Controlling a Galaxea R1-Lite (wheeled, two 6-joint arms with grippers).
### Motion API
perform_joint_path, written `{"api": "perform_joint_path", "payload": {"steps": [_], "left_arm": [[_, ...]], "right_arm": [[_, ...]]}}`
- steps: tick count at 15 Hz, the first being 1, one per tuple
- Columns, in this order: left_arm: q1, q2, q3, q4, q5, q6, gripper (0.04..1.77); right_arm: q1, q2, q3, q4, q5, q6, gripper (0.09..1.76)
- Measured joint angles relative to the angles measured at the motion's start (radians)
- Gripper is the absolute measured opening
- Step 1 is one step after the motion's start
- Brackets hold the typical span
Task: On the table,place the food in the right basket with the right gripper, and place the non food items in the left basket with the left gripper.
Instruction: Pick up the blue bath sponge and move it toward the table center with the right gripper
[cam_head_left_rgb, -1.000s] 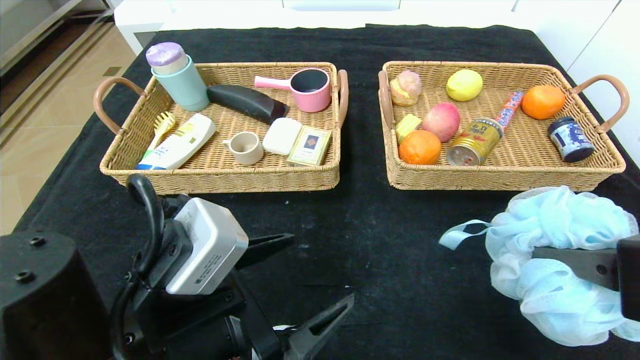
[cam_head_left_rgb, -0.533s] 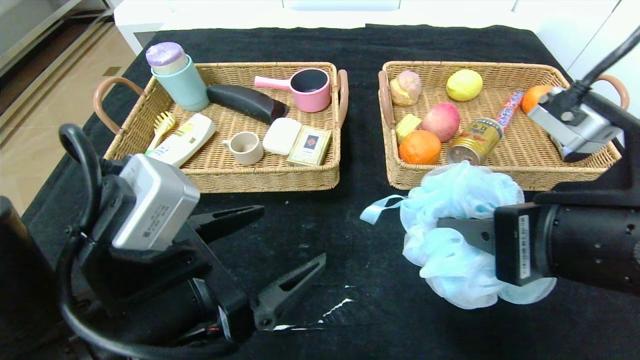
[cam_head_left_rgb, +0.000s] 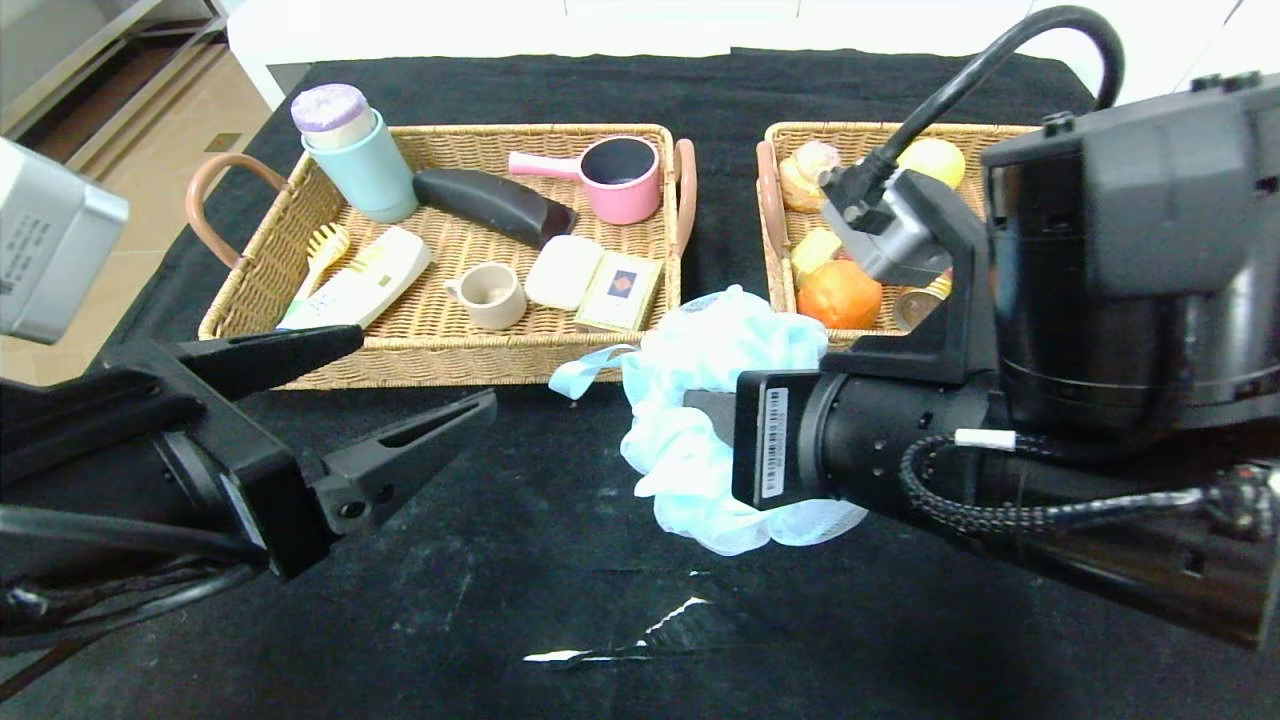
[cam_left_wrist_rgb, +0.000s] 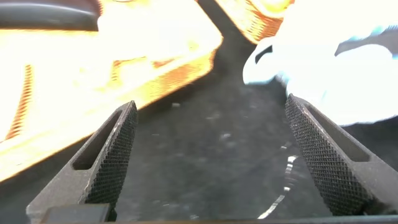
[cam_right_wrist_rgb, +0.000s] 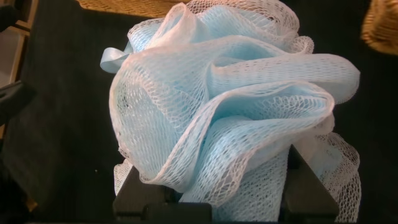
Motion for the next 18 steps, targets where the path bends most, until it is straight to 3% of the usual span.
{"api": "perform_joint_path", "payload": {"steps": [6,16,18], "left_arm": [[0.014,-0.033,-0.018,0.008,0.002,0.003,1.72],[0.013,-0.036,-0.014,0.007,-0.003,0.004,1.72],[0.013,-0.034,-0.012,0.007,-0.003,0.004,1.72]], "right_arm": [[0.052,0.145,-0.004,-0.241,-0.004,-0.003,0.73],[0.067,0.283,-0.028,-0.311,-0.004,-0.039,0.72],[0.067,0.287,-0.027,-0.312,-0.006,-0.042,0.94]]}}
